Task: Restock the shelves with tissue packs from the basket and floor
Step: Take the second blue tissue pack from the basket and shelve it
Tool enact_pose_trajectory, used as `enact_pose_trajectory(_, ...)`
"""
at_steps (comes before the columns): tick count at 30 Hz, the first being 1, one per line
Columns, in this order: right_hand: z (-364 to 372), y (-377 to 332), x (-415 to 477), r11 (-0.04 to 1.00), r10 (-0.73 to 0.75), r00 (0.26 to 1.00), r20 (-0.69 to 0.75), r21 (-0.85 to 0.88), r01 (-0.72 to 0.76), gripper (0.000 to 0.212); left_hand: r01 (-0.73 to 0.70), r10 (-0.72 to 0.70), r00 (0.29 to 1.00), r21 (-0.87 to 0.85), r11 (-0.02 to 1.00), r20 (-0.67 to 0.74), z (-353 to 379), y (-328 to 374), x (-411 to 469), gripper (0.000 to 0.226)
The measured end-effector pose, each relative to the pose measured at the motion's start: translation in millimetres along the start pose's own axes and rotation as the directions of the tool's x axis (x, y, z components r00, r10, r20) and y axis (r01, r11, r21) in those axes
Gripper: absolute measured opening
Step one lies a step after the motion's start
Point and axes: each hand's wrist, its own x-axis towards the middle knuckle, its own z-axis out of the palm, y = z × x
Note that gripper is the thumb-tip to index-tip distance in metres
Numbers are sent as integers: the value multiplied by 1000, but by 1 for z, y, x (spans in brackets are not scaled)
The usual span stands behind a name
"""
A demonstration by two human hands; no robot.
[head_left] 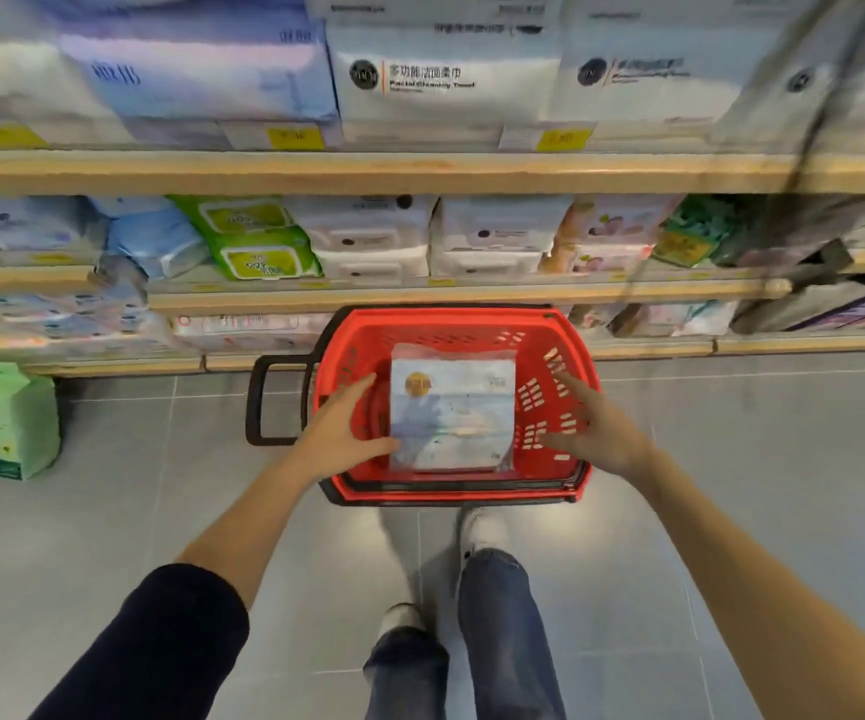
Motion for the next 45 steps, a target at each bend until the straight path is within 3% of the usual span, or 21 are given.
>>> enact_pose_trajectory(10,83,138,137,1000,-14,1000,13,-21,14,107,47,-47,999,-38,998,-6,95,-113,134,105)
enact_pose_trajectory(18,124,199,226,998,-64,997,-34,6,64,114,101,-104,994,-106,989,-28,138,-171,203,125)
enact_pose_trajectory(24,145,217,255,995,-95,995,41,2,95,126,20,-20,1000,27,999,-17,152,-194,222,138)
enact_pose_trajectory(30,167,232,271,994,-70,995,66,-74,75,139,77,-79,997,104,992,22,163,-209,229,149)
enact_pose_trajectory(35,172,237,277,985,-107,994,28,-131,110,140,72,-71,997,160,984,-15,166,-211,235,147)
enact_pose_trajectory(45,170,232,261,994,-98,995,28,-35,99,139,97,-104,994,207,974,21,165,-194,224,145)
